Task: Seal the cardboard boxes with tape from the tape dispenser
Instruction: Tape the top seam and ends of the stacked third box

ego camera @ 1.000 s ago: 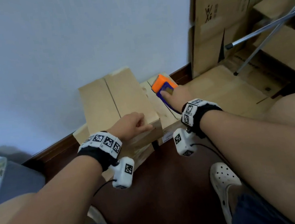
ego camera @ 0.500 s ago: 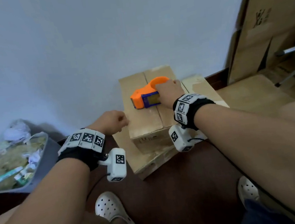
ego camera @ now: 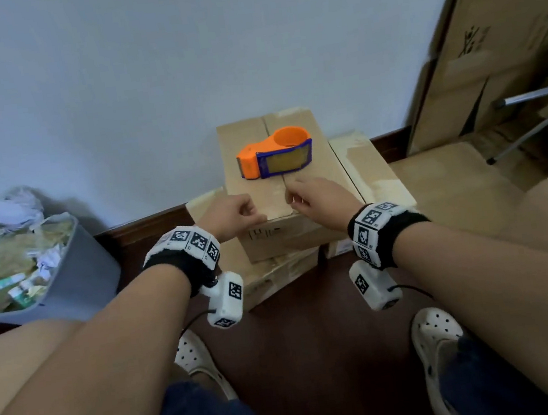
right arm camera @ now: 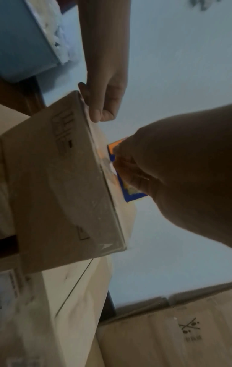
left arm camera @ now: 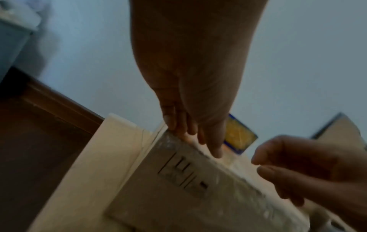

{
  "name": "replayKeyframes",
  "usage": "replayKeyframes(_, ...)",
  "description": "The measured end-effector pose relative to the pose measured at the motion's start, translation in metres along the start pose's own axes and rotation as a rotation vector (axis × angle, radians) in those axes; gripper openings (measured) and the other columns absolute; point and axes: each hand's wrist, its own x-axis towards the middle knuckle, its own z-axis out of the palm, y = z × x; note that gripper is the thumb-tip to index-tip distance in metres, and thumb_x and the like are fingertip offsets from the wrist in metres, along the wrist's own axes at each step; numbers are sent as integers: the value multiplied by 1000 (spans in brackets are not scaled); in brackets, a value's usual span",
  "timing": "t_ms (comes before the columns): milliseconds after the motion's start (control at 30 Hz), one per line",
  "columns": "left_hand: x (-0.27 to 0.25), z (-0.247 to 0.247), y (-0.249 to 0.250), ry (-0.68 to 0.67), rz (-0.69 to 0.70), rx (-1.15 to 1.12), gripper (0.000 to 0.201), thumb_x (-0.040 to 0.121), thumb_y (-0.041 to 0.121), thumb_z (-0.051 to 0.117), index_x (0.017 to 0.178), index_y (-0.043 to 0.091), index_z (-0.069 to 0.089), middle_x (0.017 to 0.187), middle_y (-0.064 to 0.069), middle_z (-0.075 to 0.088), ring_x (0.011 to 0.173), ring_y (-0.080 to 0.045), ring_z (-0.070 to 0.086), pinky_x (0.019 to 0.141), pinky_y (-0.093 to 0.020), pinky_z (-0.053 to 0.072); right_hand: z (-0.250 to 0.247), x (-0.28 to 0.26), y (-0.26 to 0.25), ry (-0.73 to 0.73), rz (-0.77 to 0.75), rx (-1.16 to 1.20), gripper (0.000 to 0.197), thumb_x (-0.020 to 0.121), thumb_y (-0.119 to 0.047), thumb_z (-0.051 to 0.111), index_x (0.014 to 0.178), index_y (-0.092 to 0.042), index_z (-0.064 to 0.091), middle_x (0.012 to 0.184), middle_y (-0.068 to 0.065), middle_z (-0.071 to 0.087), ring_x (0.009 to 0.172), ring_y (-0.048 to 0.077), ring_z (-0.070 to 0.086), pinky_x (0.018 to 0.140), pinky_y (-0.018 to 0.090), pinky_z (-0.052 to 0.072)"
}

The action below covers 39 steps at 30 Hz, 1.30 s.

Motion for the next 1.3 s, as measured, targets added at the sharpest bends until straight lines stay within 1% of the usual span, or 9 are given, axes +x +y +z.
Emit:
replayKeyframes(100, -5, 13, 4, 5, 95, 126, 28, 84, 41, 68, 78, 18, 52, 73, 7, 53, 69, -14, 49, 59, -27, 35, 9, -10, -6, -121, 33, -62, 18, 89, -23, 61, 98, -14, 48, 102, 7, 56, 93, 26, 55, 72, 34, 41)
replayKeyframes(267, 2, 19, -3, -80, 186, 298, 26, 82, 28, 67, 81, 21, 42, 86, 0, 51, 80, -22, 52, 70, -36, 44, 15, 6, -11, -210, 34, -179, 35, 87, -34, 65, 106, -10, 47, 109, 12, 55, 98, 31, 55, 78, 39, 45)
replayKeyframes(500, 11, 22, -13, -104, 250, 272, 28, 82, 22, 67, 80, 20, 39, 83, 2, 45, 74, -18, 44, 66, -30, 35, 22, 28, -7, -272, -38, -317, 17, 93, -20, 54, 107, -12, 53, 111, 10, 60, 103, 31, 58, 78, 38, 45)
replayKeyframes(633, 13, 24, -10, -120, 199, 313, 29, 83, 34, 65, 80, 21, 38, 85, 1, 48, 79, -21, 51, 70, -36, 44, 20, 30, -8, -299, -30, -293, 18, 92, -19, 57, 107, -10, 53, 111, 12, 60, 103, 31, 58, 82, 39, 47)
replayKeyframes(733, 14, 22, -10, -123, 193, 321, 30, 84, 36, 64, 80, 21, 38, 84, 1, 48, 80, -22, 51, 71, -39, 46, 17, 25, -5, -282, -18, -194, 15, 90, -22, 60, 93, -14, 47, 106, 12, 59, 100, 31, 57, 79, 37, 43)
replayKeyframes(967, 17, 19, -3, -133, 137, 341, 35, 84, 47, 63, 76, 23, 39, 81, 4, 48, 77, -17, 50, 65, -30, 40, -2, 9, 24, -309, 103, -321, 39, 92, -55, 50, 87, -17, 45, 102, 10, 62, 96, 30, 59, 73, 36, 44)
replayKeyframes(1067, 19, 22, 10, -31, 246, 282, 24, 86, 39, 64, 92, 19, 52, 92, 3, 52, 87, -19, 54, 71, -28, 41, 1, 13, 23, -339, 95, -302, 37, 93, -52, 50, 91, -15, 49, 106, 14, 62, 100, 33, 59, 79, 39, 46)
replayKeyframes(1200, 18, 35, 25, 107, 639, 276, 34, 80, 10, 71, 113, 15, 69, 115, -2, 68, 102, -20, 63, 82, -29, 51, -3, 15, 21, -357, 141, -281, 41, 94, -45, 51, 112, -8, 57, 114, 15, 62, 106, 33, 58, 84, 38, 45)
replayKeyframes(1300, 16, 39, 23, 75, 558, 271, 38, 86, 11, 66, 123, 20, 65, 128, 2, 63, 116, -18, 61, 93, -37, 52, -3, 8, 20, -299, 123, -224, 35, 94, -39, 53, 109, -8, 55, 113, 15, 61, 107, 32, 56, 82, 36, 42)
